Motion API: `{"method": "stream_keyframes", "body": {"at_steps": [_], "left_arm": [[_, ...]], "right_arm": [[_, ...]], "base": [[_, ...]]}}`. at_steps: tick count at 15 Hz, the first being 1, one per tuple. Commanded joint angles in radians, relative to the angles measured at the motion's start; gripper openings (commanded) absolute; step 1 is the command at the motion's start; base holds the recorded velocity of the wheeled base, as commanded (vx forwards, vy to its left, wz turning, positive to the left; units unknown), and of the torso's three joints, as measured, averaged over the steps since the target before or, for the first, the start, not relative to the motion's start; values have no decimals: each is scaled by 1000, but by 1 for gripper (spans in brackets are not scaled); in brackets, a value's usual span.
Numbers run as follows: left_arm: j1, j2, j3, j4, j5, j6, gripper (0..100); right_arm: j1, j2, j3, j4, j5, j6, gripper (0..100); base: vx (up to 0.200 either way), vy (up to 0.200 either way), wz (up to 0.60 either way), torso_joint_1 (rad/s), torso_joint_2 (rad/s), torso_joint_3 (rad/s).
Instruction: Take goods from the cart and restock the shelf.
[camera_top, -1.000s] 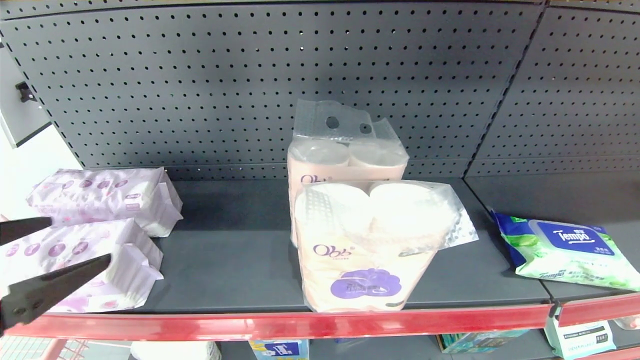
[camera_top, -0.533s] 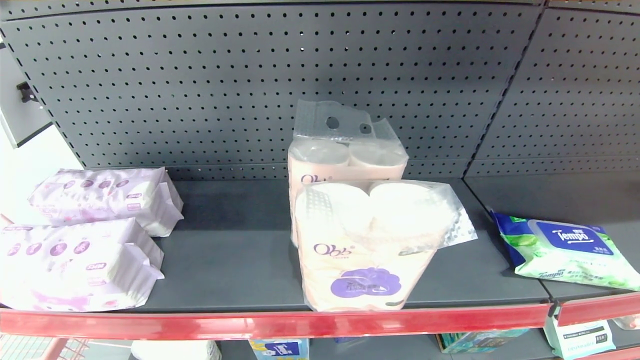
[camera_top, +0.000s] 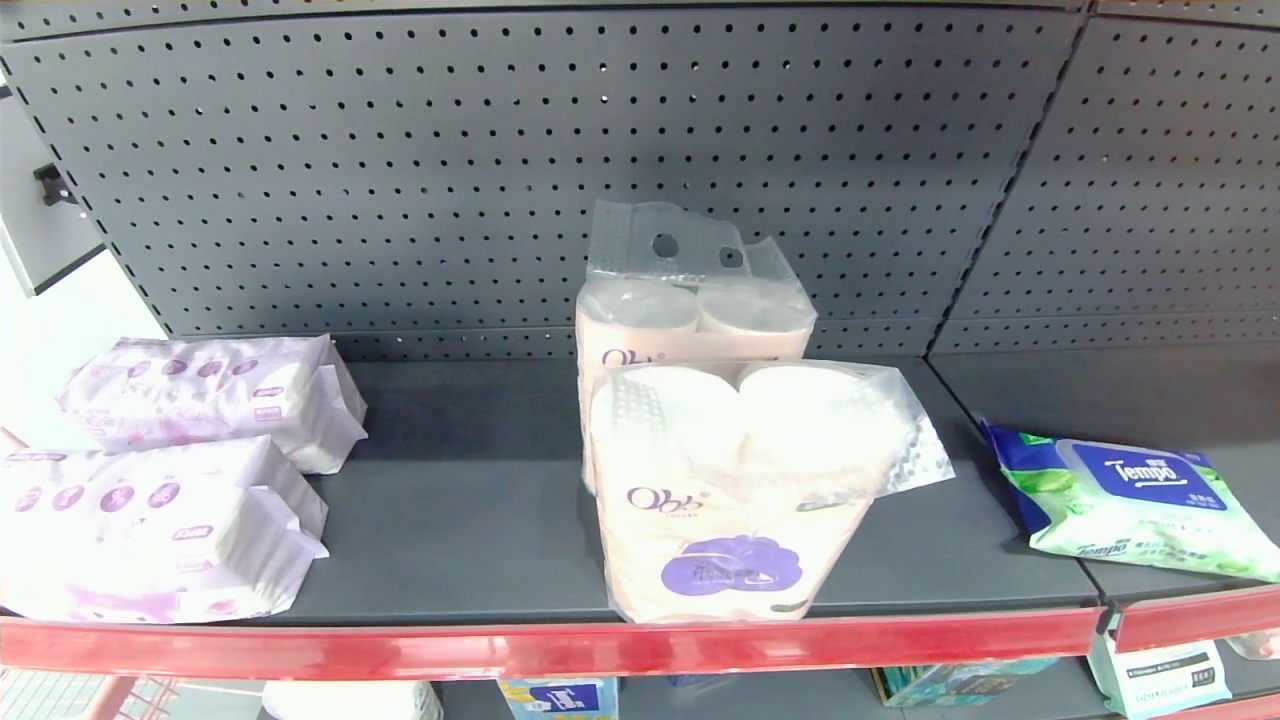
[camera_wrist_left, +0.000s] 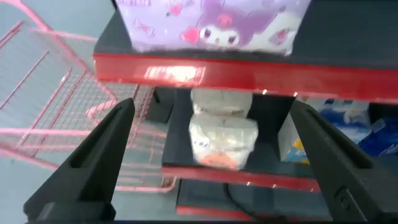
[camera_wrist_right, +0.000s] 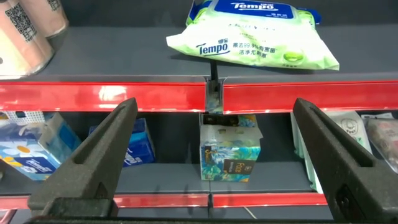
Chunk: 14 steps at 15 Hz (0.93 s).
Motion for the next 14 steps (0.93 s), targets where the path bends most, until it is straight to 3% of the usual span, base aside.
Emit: {"method": "stream_keyframes", "body": {"at_steps": [1, 2, 4, 5, 7, 10, 14], "left_arm": [[1, -31, 43, -29, -13, -1, 100], [1, -31, 53, -46, -13, -1, 100], [2, -31, 68, -73, -13, 1, 100], [2, -31, 68, -73, -16, -1, 100], [1, -31, 68, -73, -15, -2, 100], [1, -31, 68, -73, -16, -2, 100], [1, -31, 68, -73, -13, 4, 100]], "right_arm": [[-5, -4, -3, 1, -3, -6, 100], [-2, 10, -32, -2, 0, -4, 100], [7, 514, -581, 10, 3, 192, 100], [15, 655, -695, 12, 39, 172, 100], [67, 832, -707, 3, 115, 8, 100], [231, 1085, -702, 13, 130, 12, 100], [329, 1268, -715, 12, 132, 65, 100]], "base": [[0, 0, 0, 0, 0, 0], [0, 0, 0, 0, 0, 0], [0, 0, 0, 0, 0, 0], [0, 0, 0, 0, 0, 0], [0, 0, 0, 0, 0, 0], [0, 0, 0, 0, 0, 0], [0, 0, 0, 0, 0, 0]]}}
